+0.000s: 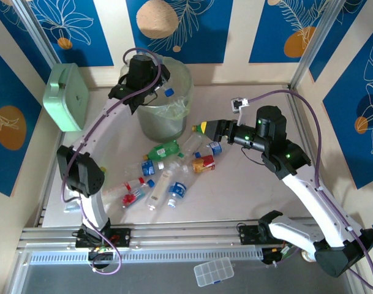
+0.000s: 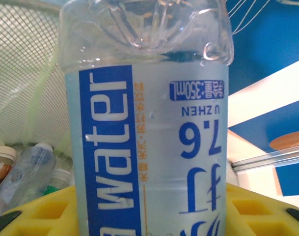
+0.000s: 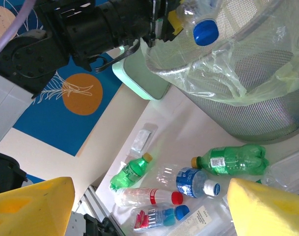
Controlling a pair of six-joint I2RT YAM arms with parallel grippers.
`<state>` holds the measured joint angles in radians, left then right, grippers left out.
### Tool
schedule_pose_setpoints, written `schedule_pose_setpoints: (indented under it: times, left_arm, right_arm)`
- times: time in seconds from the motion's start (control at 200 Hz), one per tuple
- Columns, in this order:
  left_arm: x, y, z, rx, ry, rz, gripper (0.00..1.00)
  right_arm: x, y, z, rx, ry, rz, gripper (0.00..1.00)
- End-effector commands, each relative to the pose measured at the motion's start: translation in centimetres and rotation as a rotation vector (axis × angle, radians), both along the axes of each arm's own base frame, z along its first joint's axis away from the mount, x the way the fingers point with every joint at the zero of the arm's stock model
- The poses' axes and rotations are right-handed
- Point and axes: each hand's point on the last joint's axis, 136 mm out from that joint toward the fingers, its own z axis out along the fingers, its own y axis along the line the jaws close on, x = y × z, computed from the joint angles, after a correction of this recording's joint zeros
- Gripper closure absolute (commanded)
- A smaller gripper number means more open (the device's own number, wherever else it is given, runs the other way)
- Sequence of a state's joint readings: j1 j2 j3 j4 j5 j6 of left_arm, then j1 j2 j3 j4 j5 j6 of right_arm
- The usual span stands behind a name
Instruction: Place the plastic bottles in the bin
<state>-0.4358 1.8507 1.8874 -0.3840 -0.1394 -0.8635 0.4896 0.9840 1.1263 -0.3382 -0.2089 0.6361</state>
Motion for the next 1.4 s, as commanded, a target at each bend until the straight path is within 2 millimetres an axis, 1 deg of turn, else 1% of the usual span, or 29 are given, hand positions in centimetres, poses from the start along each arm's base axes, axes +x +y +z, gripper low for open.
schedule_pose_setpoints:
  times: [0.0, 0.12, 0.225, 0.34, 0.495, 0.55, 0.605, 0.65, 0.735, 0.76, 0.885, 0.95, 1.12, 1.245, 1.395]
  left_arm:
    - [0.7, 0.3, -0.9, 0.026, 0.024, 0.001, 0.84]
    - [0.8, 0.1, -2.3, 0.058, 0.054, -0.016, 0.77]
    - [0.7, 0.1, -3.3, 0.072, 0.082, -0.017, 0.62]
    - [0.7, 0.2, -4.3, 0.084, 0.11, -0.014, 0.52]
    - [0.6, 0.2, -5.0, 0.089, 0.134, -0.017, 0.41]
    - [0.5, 0.1, -4.9, 0.093, 0.136, -0.022, 0.39]
    - [0.5, 0.2, -4.7, 0.1, 0.134, -0.024, 0.37]
    - [0.4, 0.2, -4.5, 0.104, 0.133, -0.027, 0.33]
    - [0.3, 0.3, -4.0, 0.106, 0.124, -0.032, 0.31]
    - [0.2, 0.2, -3.9, 0.105, 0.121, -0.034, 0.29]
    - [0.0, 0.2, -3.1, 0.102, 0.108, -0.041, 0.27]
    - [-0.1, 0.2, -2.9, 0.1, 0.107, -0.044, 0.23]
    - [-0.6, 0.2, -2.1, 0.096, 0.102, -0.06, 0.22]
    - [-1.4, 0.4, -0.5, 0.087, 0.08, -0.065, 0.22]
    - [-3.0, 1.7, 2.1, 0.084, 0.047, -0.039, 0.22]
  right_arm:
    - [-0.1, -0.4, 0.8, -0.012, -0.031, -0.008, 0.18]
    - [0.0, -0.4, 0.5, -0.017, -0.028, -0.013, 0.19]
    - [0.1, -0.3, 0.5, -0.019, -0.026, -0.008, 0.19]
    - [0.3, -0.2, 0.5, -0.026, -0.023, -0.008, 0.19]
    - [0.4, -0.3, 0.9, -0.035, -0.032, -0.013, 0.19]
    - [0.5, -0.4, 0.9, -0.038, -0.034, -0.019, 0.19]
    - [0.5, -0.6, 0.8, -0.045, -0.029, -0.03, 0.19]
    - [0.5, -0.7, 0.7, -0.051, -0.026, -0.036, 0.19]
    - [0.4, -0.9, 0.5, -0.054, -0.022, -0.042, 0.19]
    - [0.3, -1.0, 0.5, -0.052, -0.023, -0.045, 0.19]
    - [0.2, -1.1, 0.6, -0.051, -0.028, -0.05, 0.19]
    - [0.1, -1.2, 0.7, -0.051, -0.03, -0.053, 0.19]
    - [0.0, -1.3, 0.7, -0.05, -0.031, -0.055, 0.19]
    - [0.0, -1.3, 0.6, -0.05, -0.028, -0.057, 0.19]
    - [0.1, -1.4, 0.4, -0.053, -0.02, -0.063, 0.19]
